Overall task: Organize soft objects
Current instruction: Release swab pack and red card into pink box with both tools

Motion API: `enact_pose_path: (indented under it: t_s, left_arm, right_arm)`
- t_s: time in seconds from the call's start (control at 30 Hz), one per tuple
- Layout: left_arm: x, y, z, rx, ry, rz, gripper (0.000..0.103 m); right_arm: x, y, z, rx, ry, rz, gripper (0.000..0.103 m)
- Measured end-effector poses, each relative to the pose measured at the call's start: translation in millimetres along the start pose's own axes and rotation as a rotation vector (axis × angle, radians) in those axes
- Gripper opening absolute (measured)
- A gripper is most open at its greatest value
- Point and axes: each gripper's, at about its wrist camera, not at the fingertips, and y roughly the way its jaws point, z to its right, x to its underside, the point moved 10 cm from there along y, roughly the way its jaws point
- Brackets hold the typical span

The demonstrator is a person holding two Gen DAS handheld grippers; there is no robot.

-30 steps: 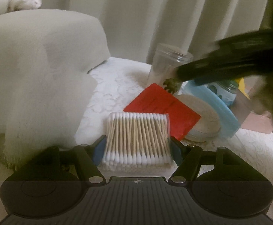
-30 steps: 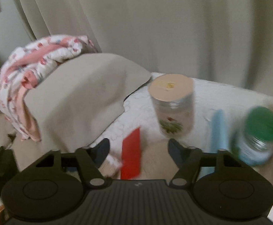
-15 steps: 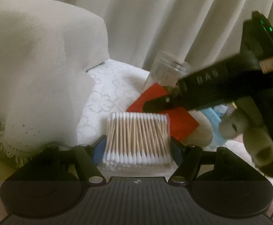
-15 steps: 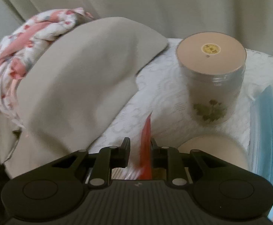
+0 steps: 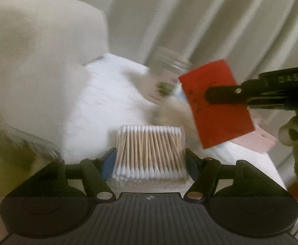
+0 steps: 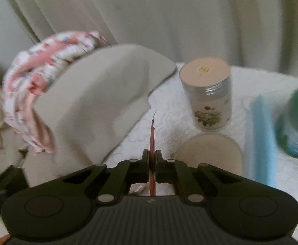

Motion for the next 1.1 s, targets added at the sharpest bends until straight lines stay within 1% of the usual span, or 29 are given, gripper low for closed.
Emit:
enact_pose_path:
  t_s: [0.13, 0.2, 0.3, 0.4, 0.47, 0.5, 0.57, 0.63, 0.7, 0.73, 0.8, 0.83, 0.87, 0.9, 0.97, 1.0, 1.03, 1.07, 1.1]
  left_arm:
    - [13, -6, 57, 0.081, 0.108, -0.048, 0.074]
    - [22, -4, 84, 0.118, 0.16, -0.084, 0.074]
    - [34, 6, 128, 0.189, 0.218, -0.148, 0.074]
    - [37, 20, 172, 0.241, 0.296, -0.182, 0.074]
    - [31, 31, 197, 0.258, 0.358, -0.178, 0.074]
    - [25, 39, 212, 0.268, 0.394, -0.164, 0.074]
    - [11, 49, 234, 0.282, 0.446, -0.128, 0.074]
    - [-14, 68, 257, 0.29, 0.488, -0.075, 0.074]
    - [-42, 92, 278, 0.3, 0.497, -0.014, 0.075]
    - [-54, 102, 286, 0.315, 0.483, 0.012, 0.075]
    - [-76, 132, 297, 0.335, 0.444, 0.035, 0.075]
    - [-81, 151, 299, 0.33, 0.426, 0.028, 0.075]
    - [-83, 171, 299, 0.318, 0.419, 0.01, 0.075]
    - [-78, 194, 298, 0.295, 0.431, -0.032, 0.075]
    - [-57, 233, 291, 0.204, 0.498, -0.157, 0.076]
    - [-45, 247, 286, 0.165, 0.537, -0.214, 0.082]
    - [-40, 251, 286, 0.165, 0.569, -0.203, 0.083]
    - [-40, 250, 286, 0.155, 0.602, -0.175, 0.083]
    - [-39, 251, 285, 0.147, 0.616, -0.173, 0.083]
  right_arm:
    - [18, -63, 19, 0.022, 0.001, 0.068, 0.005]
    - [33, -90, 38, 0.068, 0.02, 0.085, 0.005]
    - [62, -132, 79, 0.155, 0.076, 0.105, 0.005]
    - [86, -170, 119, 0.232, 0.133, 0.14, 0.005]
    - [95, -196, 147, 0.289, 0.175, 0.178, 0.005]
    - [97, -212, 162, 0.319, 0.197, 0.21, 0.005]
    - [96, -237, 185, 0.354, 0.232, 0.277, 0.005]
    - [91, -256, 206, 0.381, 0.249, 0.339, 0.005]
    - [82, -264, 221, 0.405, 0.241, 0.374, 0.005]
    - [77, -265, 229, 0.414, 0.238, 0.386, 0.005]
    - [65, -265, 241, 0.419, 0.24, 0.409, 0.005]
    - [56, -264, 251, 0.422, 0.249, 0.426, 0.005]
    - [50, -264, 259, 0.427, 0.258, 0.435, 0.005]
    - [42, -261, 268, 0.437, 0.268, 0.441, 0.005]
    - [30, -253, 282, 0.438, 0.274, 0.433, 0.005]
    - [25, -248, 287, 0.441, 0.275, 0.422, 0.005]
    - [19, -240, 294, 0.447, 0.271, 0.405, 0.005]
    - [13, -232, 299, 0.455, 0.267, 0.389, 0.005]
    - [6, -223, 305, 0.464, 0.262, 0.371, 0.005]
